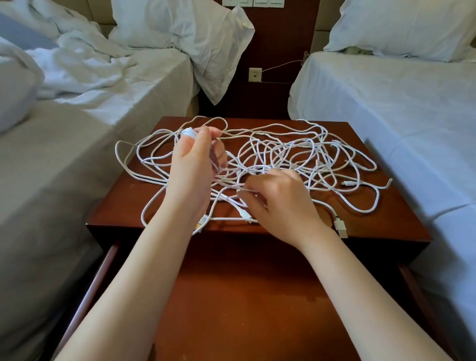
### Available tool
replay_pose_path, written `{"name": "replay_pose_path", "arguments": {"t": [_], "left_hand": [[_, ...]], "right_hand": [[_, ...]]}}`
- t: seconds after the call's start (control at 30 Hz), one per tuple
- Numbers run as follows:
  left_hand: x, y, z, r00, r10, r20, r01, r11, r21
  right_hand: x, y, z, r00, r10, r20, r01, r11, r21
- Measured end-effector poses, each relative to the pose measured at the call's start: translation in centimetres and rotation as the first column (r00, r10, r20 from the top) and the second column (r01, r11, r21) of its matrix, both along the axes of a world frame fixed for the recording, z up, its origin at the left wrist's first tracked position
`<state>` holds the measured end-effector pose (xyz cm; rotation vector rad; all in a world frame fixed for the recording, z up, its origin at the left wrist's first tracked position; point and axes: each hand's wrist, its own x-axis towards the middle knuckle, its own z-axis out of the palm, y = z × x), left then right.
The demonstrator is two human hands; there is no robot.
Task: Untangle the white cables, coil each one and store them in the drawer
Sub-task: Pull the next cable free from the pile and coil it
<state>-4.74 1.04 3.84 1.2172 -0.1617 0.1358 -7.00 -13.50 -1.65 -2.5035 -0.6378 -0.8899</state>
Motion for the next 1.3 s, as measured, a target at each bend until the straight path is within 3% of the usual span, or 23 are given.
{"name": "replay_pose_path", "arguments": {"t": [0.13, 0.23, 0.4, 0.47, 0.57, 0.7, 0.77, 0.87, 0.9, 0.97, 1.2, 1.3], "left_hand": [[-0.1, -0.1, -0.3, 0.98, 0.153, 0.125, -0.175, 0.967, 0.187], [-0.2, 0.0, -0.5, 0.921, 0.262, 0.289, -0.355, 0.871, 0.34], [0.0, 0.2, -0.9, 0.851, 0.298, 0.433, -0.489, 0.751, 0.445], [0.3, 0.1, -1.4, 0.873, 0.246, 0.422, -0.474, 0.632, 0.613], [0.5, -0.4, -2.3, 0.941, 0.118, 0.317, -0.334, 0.465, 0.82], [0.2, -0.5, -2.5, 0.97, 0.006, 0.244, -0.224, 0.417, 0.881], [-0.1, -0.5, -2.2, 0.984, -0.028, 0.176, -0.144, 0.457, 0.878], [-0.5, -0.2, -1.6, 0.99, -0.138, -0.033, 0.112, 0.617, 0.779], [-0.7, 0.0, -1.3, 0.97, -0.217, -0.109, 0.227, 0.649, 0.726], [-1.0, 0.2, -1.1, 0.913, -0.364, -0.183, 0.385, 0.622, 0.682], [-2.4, -0.2, -0.1, 0.689, -0.669, -0.279, 0.65, 0.401, 0.645], [-2.5, -0.2, 0.1, 0.584, -0.763, -0.278, 0.734, 0.351, 0.581]], "right_hand": [[0.5, -1.2, -0.1, 0.993, -0.118, 0.025, 0.117, 0.993, 0.013], [0.8, -2.1, 0.0, 0.972, -0.234, 0.029, 0.233, 0.972, 0.043], [0.7, -3.7, 0.0, 0.933, -0.355, 0.058, 0.339, 0.922, 0.185], [0.7, -3.6, 0.1, 0.937, -0.348, 0.038, 0.333, 0.918, 0.214], [0.7, -3.5, 0.1, 0.948, -0.316, 0.022, 0.302, 0.923, 0.237], [0.7, -3.7, 0.5, 0.964, -0.265, 0.032, 0.244, 0.925, 0.291], [0.7, -3.9, 0.9, 0.975, -0.219, 0.035, 0.194, 0.92, 0.34], [0.4, -4.1, 1.5, 0.99, -0.136, 0.037, 0.106, 0.892, 0.438], [0.4, -4.1, 1.5, 0.99, -0.129, 0.05, 0.093, 0.888, 0.451], [0.3, -4.1, 1.6, 0.988, -0.137, 0.073, 0.087, 0.879, 0.468], [0.6, -4.3, 1.2, 0.989, -0.137, 0.059, 0.095, 0.885, 0.456], [0.5, -3.7, 1.1, 0.997, -0.07, 0.037, 0.048, 0.901, 0.432]]}}
